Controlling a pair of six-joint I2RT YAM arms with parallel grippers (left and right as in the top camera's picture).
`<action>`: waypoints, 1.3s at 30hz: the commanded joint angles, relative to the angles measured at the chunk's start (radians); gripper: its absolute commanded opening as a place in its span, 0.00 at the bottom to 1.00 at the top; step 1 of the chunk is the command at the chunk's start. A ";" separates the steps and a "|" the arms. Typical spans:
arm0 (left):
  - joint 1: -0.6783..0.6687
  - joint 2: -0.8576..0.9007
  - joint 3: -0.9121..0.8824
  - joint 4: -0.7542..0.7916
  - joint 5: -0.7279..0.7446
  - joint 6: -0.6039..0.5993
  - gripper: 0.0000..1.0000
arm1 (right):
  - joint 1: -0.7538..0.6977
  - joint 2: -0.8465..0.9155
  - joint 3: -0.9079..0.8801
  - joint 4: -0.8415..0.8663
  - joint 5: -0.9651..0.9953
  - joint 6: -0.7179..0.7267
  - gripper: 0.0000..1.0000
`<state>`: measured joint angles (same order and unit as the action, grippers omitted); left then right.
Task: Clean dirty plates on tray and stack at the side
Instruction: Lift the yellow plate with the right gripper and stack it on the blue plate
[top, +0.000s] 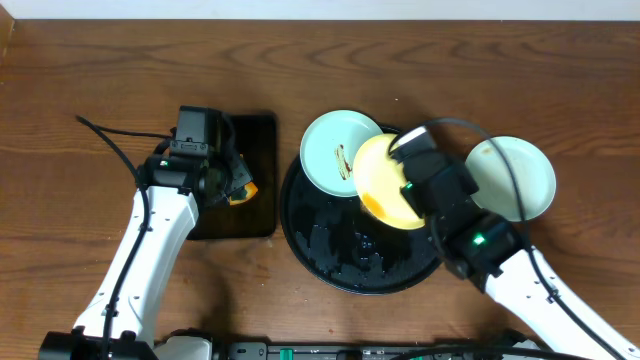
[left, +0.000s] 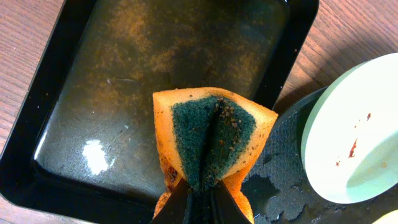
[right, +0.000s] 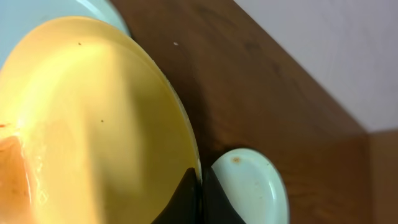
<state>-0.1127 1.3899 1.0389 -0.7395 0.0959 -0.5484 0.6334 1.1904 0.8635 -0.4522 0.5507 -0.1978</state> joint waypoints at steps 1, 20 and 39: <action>0.005 -0.004 0.000 0.000 -0.003 0.014 0.08 | 0.084 -0.010 0.019 0.006 0.175 -0.114 0.01; 0.005 -0.004 0.000 0.000 -0.003 0.014 0.08 | 0.100 -0.010 0.019 0.060 0.388 0.061 0.01; 0.005 -0.004 0.000 -0.001 -0.002 0.013 0.08 | -0.635 0.042 0.018 0.024 0.004 0.435 0.01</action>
<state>-0.1127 1.3899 1.0389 -0.7387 0.0982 -0.5484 0.0700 1.2045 0.8642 -0.4221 0.6216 0.1352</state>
